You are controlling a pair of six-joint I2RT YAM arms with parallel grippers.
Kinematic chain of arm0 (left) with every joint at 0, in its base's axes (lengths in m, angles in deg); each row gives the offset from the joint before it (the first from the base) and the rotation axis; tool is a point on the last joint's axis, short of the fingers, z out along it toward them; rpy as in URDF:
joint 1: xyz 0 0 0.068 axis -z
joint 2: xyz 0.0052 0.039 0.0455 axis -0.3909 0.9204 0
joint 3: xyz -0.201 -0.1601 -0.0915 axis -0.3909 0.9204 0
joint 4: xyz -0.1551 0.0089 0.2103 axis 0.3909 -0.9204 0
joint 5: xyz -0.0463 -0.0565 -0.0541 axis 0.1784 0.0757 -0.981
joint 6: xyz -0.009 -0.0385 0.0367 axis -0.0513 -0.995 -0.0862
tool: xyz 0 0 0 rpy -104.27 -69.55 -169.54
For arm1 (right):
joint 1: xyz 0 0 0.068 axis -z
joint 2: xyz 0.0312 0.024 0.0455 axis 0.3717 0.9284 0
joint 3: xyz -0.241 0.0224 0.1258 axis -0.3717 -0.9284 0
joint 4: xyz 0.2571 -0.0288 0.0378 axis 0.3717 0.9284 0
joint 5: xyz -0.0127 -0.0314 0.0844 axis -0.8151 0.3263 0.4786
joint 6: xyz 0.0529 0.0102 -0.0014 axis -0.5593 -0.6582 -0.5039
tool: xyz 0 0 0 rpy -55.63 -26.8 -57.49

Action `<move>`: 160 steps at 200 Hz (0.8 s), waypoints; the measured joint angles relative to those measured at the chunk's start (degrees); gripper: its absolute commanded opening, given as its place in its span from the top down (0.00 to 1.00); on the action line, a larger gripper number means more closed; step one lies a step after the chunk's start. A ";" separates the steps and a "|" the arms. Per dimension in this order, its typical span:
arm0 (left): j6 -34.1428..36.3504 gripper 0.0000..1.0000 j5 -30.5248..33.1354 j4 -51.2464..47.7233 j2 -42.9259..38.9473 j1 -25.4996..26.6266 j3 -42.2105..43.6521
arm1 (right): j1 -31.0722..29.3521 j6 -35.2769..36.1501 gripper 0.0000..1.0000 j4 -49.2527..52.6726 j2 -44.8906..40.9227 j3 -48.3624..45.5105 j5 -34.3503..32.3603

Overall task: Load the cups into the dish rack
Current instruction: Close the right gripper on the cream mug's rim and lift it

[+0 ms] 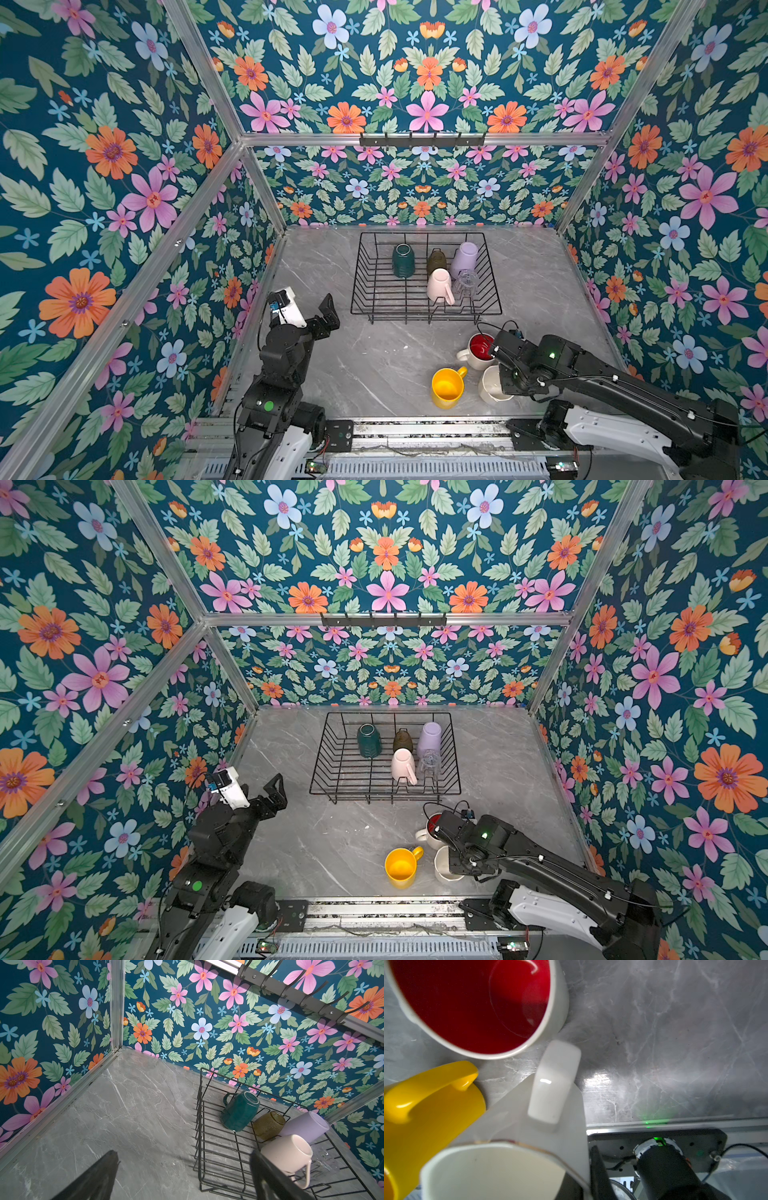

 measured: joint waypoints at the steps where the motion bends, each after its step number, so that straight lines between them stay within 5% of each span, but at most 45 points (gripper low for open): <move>1: 0.00 0.00 0.00 0.00 0.00 0.00 0.00 | 0.00 0.02 1.00 0.09 -0.07 0.09 -0.02; 87: 0.00 0.00 -0.04 0.00 0.63 0.00 0.00 | 1.11 0.15 1.00 12.79 -6.08 18.60 -6.01; 160: 0.00 0.00 -2.64 0.09 2.75 0.00 -0.28 | 10.12 10.67 1.00 -5.86 -1.46 20.02 -0.85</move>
